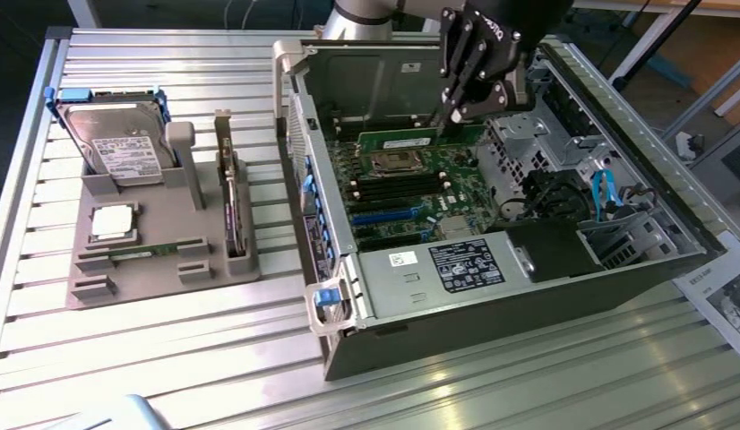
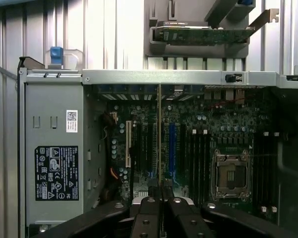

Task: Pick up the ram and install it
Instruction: 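Pick up the ram and move it above insertion slot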

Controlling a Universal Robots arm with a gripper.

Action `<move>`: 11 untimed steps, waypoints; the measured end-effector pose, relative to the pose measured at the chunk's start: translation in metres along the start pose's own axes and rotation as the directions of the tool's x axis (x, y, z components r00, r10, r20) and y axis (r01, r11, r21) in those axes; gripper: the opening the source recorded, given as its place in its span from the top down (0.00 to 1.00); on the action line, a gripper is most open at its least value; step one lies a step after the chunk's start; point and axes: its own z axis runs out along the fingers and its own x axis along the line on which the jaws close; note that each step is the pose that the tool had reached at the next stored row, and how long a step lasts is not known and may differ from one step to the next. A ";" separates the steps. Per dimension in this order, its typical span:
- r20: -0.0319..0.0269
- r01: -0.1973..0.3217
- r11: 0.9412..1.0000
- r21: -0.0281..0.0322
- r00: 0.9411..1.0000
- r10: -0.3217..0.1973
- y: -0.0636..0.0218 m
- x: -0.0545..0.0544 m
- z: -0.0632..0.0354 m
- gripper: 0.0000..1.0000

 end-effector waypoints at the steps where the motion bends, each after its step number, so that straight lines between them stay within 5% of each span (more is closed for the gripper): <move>1: 0.000 0.000 1.000 0.000 1.000 0.000 -0.0024 0.000 -0.0001 0.88; 8: 0.000 0.000 1.000 0.000 1.000 0.000 -0.0271 0.000 -0.0008 0.88; 11: 0.000 0.000 1.000 0.000 1.000 0.000 -0.0276 0.000 -0.0009 0.88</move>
